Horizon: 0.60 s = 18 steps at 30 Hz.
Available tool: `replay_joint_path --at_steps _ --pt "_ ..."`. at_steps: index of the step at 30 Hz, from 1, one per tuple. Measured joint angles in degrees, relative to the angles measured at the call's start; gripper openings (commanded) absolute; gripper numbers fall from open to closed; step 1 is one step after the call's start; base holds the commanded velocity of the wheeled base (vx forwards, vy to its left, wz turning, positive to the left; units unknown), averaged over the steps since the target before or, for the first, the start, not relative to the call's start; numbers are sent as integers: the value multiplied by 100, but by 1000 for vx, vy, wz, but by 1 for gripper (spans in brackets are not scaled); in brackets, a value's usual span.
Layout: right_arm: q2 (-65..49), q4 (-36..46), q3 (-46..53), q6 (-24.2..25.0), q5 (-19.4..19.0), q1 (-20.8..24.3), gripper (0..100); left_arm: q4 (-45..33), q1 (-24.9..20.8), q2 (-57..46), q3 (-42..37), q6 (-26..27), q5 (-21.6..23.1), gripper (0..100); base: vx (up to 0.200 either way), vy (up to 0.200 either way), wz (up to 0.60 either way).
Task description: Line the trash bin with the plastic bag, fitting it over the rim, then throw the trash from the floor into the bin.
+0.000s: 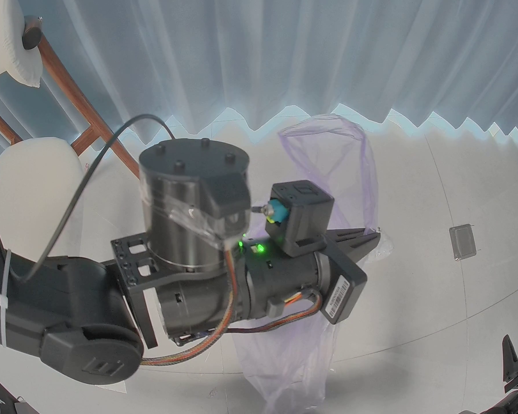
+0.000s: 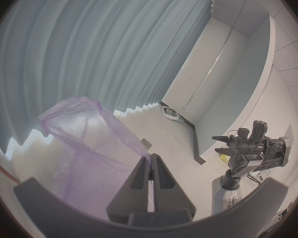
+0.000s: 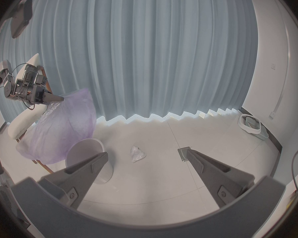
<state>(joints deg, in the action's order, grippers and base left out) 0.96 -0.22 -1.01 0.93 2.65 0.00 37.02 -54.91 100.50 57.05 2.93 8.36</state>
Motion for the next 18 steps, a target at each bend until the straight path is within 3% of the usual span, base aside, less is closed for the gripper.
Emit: replay_joint_path --at_steps 18 --pt "0 -2 0 -4 -2 0 100 28 -727 33 -22 -83 -24 0 0 0 0"
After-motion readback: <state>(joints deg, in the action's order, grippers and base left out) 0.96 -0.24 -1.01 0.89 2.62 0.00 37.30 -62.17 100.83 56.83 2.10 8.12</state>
